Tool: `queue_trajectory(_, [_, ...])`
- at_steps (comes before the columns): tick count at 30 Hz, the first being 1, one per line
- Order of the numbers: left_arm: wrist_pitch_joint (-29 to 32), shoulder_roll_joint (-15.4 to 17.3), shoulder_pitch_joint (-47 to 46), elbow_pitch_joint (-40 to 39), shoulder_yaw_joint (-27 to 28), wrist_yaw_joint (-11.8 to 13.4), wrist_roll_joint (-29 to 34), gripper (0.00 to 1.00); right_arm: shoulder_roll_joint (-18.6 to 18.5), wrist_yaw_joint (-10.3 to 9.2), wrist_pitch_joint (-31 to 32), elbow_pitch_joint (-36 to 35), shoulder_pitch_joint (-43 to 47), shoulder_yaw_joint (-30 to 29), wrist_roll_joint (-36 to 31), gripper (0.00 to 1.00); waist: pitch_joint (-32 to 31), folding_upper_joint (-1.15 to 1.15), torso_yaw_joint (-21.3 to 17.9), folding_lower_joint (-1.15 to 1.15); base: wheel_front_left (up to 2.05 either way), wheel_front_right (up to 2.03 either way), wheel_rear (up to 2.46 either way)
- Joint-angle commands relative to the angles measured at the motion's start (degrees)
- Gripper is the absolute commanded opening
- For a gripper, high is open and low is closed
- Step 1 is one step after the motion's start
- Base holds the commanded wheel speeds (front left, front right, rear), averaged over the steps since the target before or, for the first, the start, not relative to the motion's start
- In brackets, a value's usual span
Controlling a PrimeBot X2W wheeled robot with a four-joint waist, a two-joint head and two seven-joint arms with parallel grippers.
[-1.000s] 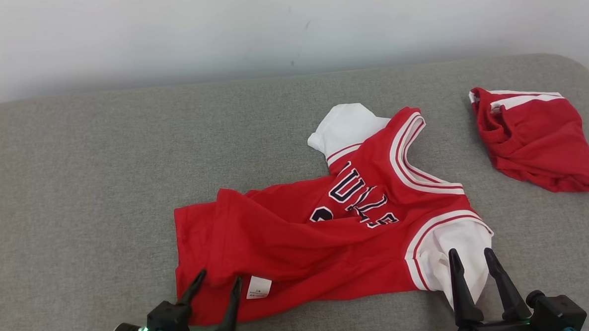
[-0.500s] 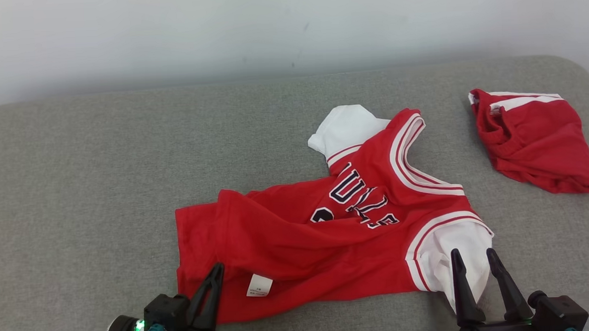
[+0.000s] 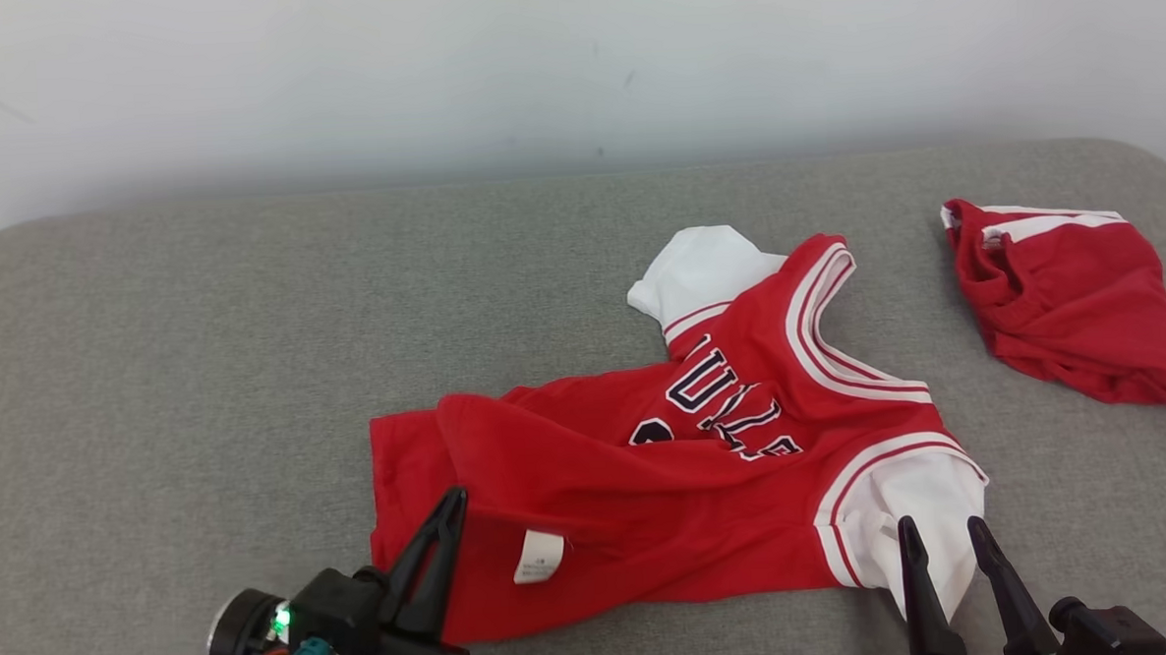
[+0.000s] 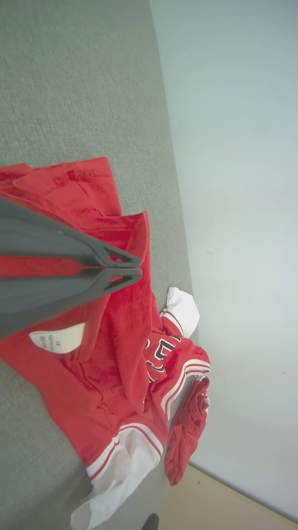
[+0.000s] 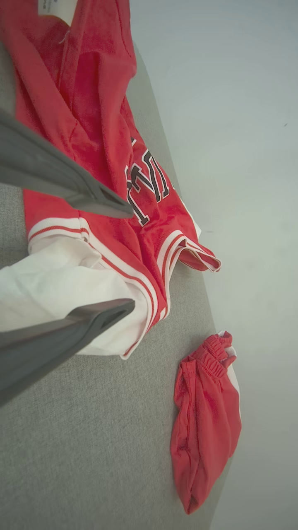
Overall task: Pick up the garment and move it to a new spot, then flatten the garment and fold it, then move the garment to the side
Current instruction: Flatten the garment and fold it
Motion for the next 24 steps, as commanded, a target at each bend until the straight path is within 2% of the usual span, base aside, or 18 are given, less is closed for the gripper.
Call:
queue_trajectory(1, [1.4,0.9,1.2,-3.1,0.2,0.5,0.0,0.00,0.0,0.07,-0.3,0.0,0.5,-0.1,0.2,1.00,-0.3,0.00,0.6,0.00,0.00,0.00,0.00])
queue_trajectory(8, [12.4,4.3,6.9,-21.2,0.4,2.6,-1.8,0.00,0.0,0.08,-0.3,0.4,0.5,0.1,0.2,1.00,-0.4,0.00,1.6,0.00,0.00,0.00,0.00])
queue_trajectory(10, [14.0,3.9,8.4,-23.5,0.8,2.9,-3.9,0.00,0.0,0.08,-0.3,0.4,0.1,0.2,0.2,1.00,-0.3,0.00,1.7,0.00,0.00,0.00,0.00])
queue_trajectory(11, [14.5,5.2,8.7,-23.8,0.9,3.0,-3.1,0.00,0.0,0.08,-0.3,0.5,-0.2,0.5,0.2,1.00,-0.3,0.00,1.5,0.00,0.00,0.00,0.00])
queue_trajectory(12, [14.3,4.8,8.8,-23.8,0.9,3.0,-3.5,0.00,0.0,0.08,-0.3,0.6,-0.2,0.6,0.1,1.00,-0.3,0.00,1.4,0.00,0.00,0.00,0.00])
queue_trajectory(13, [14.1,4.1,8.9,-23.1,0.9,2.9,-4.4,0.00,0.0,0.08,-0.3,0.7,-0.3,0.7,0.0,1.00,-0.3,0.00,1.3,0.00,0.00,0.00,0.00])
queue_trajectory(15, [13.0,4.7,7.5,-20.7,0.9,2.9,-3.2,0.00,0.0,0.08,-0.3,1.0,-0.4,1.0,-0.2,1.00,-0.1,0.00,0.9,0.00,0.00,0.00,0.00])
queue_trajectory(18, [9.1,3.9,4.6,-14.7,1.3,2.9,-1.8,0.00,0.0,0.08,-0.3,1.5,-1.1,1.3,-0.5,1.00,-0.1,0.00,0.1,0.00,0.00,0.00,0.00])
queue_trajectory(24, [2.0,1.0,-2.7,2.9,1.1,1.2,-2.3,0.00,0.0,0.08,-0.3,2.2,-1.5,1.4,-1.1,1.00,0.1,0.00,-0.5,0.00,0.00,0.00,0.00])
